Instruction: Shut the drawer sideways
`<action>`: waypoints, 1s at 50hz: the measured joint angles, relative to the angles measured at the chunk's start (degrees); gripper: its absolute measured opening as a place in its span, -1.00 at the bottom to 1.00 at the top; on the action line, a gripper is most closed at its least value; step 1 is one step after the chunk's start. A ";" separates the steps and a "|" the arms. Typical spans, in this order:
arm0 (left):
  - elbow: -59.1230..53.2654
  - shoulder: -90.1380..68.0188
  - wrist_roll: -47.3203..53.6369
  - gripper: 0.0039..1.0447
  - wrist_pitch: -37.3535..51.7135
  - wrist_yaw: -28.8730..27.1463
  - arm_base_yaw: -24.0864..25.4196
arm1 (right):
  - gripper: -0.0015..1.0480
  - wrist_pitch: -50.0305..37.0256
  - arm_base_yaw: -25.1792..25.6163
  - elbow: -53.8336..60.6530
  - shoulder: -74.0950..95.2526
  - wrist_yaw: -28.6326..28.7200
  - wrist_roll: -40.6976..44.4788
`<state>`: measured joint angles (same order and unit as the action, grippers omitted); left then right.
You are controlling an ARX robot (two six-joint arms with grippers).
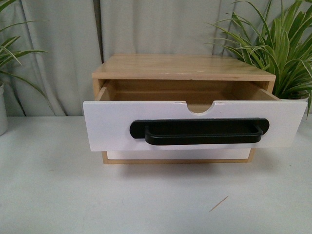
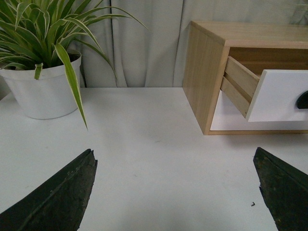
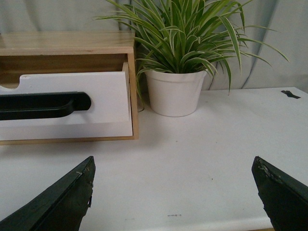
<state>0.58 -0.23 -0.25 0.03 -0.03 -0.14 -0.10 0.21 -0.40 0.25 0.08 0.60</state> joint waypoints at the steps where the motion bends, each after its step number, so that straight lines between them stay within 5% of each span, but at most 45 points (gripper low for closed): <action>1: 0.00 0.00 0.00 0.89 0.00 0.00 0.00 | 0.83 0.00 0.00 0.00 0.00 0.00 0.00; 40: 0.00 0.00 0.00 0.89 0.00 0.00 0.00 | 0.83 0.00 0.00 0.00 0.02 0.09 0.02; 43: 0.07 -0.24 -0.24 0.89 -0.17 -0.66 -0.28 | 0.83 2.67 2.99 -1.03 1.97 10.38 1.27; 48: 4.83 -11.10 -12.26 0.89 -9.20 -30.01 -10.21 | 0.83 5.09 9.33 -2.78 9.97 33.77 3.52; 50: 5.79 -14.19 -17.25 0.89 -10.86 -34.77 -11.80 | 0.83 5.09 9.33 -3.19 11.72 36.87 4.20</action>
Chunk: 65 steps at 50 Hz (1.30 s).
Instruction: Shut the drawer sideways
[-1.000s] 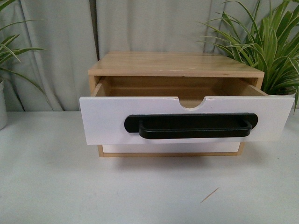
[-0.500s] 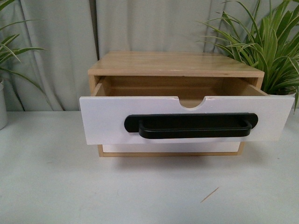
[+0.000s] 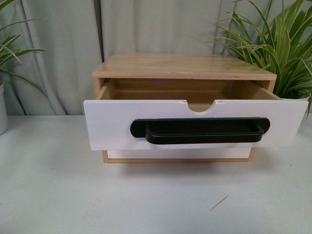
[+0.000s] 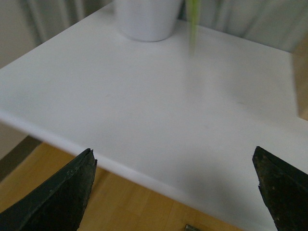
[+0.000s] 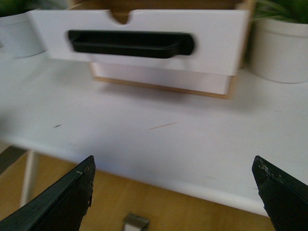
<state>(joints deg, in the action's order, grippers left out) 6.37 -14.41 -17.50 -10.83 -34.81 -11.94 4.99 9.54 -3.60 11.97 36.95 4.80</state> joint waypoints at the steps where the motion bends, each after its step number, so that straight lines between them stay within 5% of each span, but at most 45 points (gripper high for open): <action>1: 0.83 -3.04 -4.24 0.89 -0.55 -3.50 -0.98 | 0.83 0.00 -0.20 -0.42 1.16 1.03 0.52; 12: 7.91 -23.50 -32.48 0.89 11.32 1.46 -7.98 | 0.83 -6.80 -6.86 -3.93 16.17 -8.74 23.12; 25: 14.45 -46.36 -40.11 0.89 28.85 7.65 -14.47 | 0.83 -16.76 -9.57 -5.92 31.15 -12.46 42.47; 39: 19.91 -58.45 -39.69 0.89 33.83 11.28 -16.79 | 0.83 -25.90 -12.11 -9.94 43.06 -16.17 43.95; 65: 27.87 -66.55 -33.62 0.89 35.63 14.56 -21.38 | 0.83 -29.83 -13.97 -16.96 53.20 -18.25 43.89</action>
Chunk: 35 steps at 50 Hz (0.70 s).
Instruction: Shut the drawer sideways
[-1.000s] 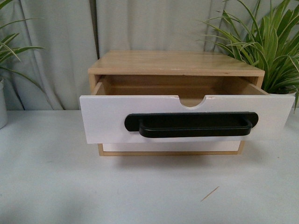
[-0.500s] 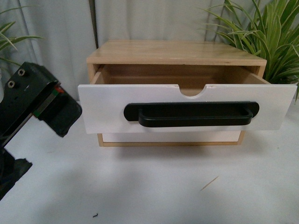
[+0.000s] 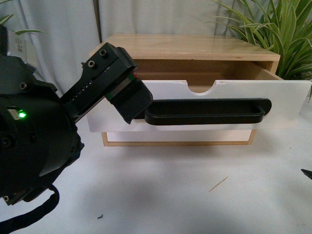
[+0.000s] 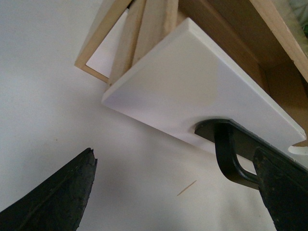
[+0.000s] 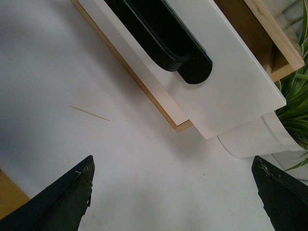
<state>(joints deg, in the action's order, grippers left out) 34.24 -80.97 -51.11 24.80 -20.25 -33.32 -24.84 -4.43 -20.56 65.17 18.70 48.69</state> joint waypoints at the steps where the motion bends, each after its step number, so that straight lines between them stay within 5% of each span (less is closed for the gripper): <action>1: 0.22 -0.24 0.11 0.89 0.00 0.11 -0.11 | 0.83 -0.17 -0.11 -0.26 0.39 -0.20 0.00; 35: 10.08 -9.25 5.01 0.89 -2.43 8.41 4.70 | 0.83 -1.84 -5.46 -12.39 15.69 -4.26 0.11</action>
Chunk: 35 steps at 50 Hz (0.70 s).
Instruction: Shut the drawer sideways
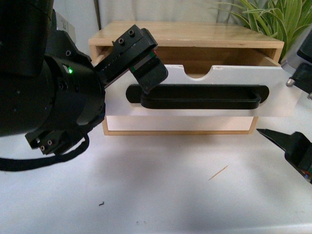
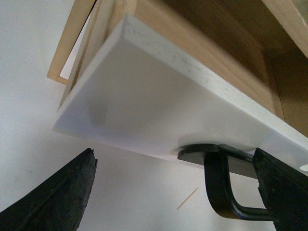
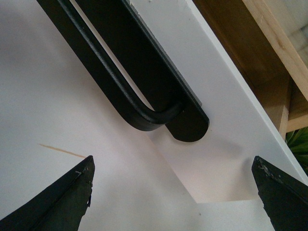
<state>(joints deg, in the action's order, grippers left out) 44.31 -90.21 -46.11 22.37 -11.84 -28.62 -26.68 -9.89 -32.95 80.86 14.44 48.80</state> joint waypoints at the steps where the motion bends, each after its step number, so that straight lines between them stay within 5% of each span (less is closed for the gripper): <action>1: 0.22 -0.15 0.04 0.89 -0.07 0.15 0.15 | 0.83 -0.02 -0.15 -0.50 0.61 -0.26 -0.04; 35: 15.85 -13.44 2.12 0.89 -1.90 9.25 7.65 | 0.83 -0.96 -0.74 -17.33 18.69 -4.00 -0.94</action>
<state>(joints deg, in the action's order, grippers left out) 60.16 -103.66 -43.99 20.47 -2.59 -20.97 -27.64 -10.63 -50.28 99.55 10.44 47.86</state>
